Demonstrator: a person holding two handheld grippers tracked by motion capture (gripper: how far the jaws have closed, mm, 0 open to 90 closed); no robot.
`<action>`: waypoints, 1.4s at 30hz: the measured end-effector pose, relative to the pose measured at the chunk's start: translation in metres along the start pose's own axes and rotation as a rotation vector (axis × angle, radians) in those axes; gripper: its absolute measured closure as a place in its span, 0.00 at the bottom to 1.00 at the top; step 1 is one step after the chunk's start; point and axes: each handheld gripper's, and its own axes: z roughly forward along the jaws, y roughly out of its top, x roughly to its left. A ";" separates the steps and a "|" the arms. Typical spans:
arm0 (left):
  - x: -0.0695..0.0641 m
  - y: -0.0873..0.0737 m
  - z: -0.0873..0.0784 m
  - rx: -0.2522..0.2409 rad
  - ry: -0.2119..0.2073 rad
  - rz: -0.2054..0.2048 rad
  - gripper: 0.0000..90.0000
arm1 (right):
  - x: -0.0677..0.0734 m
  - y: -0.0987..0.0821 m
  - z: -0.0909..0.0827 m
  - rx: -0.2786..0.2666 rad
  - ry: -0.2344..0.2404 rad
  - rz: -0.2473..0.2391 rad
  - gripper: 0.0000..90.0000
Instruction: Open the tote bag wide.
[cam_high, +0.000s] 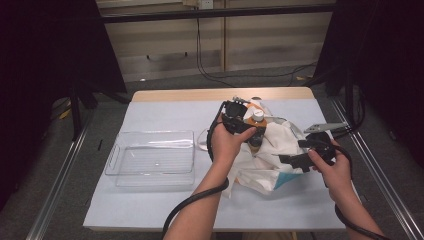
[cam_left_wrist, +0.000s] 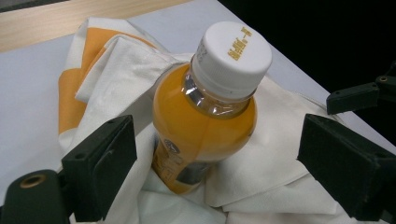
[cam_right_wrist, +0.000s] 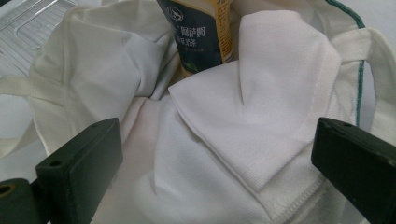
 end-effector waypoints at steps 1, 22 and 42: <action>-0.001 0.000 0.001 -0.006 0.000 -0.009 0.13 | 0.000 0.000 0.000 0.003 0.000 -0.001 0.02; 0.003 0.004 0.019 0.016 0.012 0.017 0.18 | 0.001 0.002 0.005 -0.002 0.008 0.003 0.02; 0.004 0.007 0.031 0.048 0.021 0.023 0.32 | -0.002 0.003 0.000 -0.014 0.010 0.020 0.02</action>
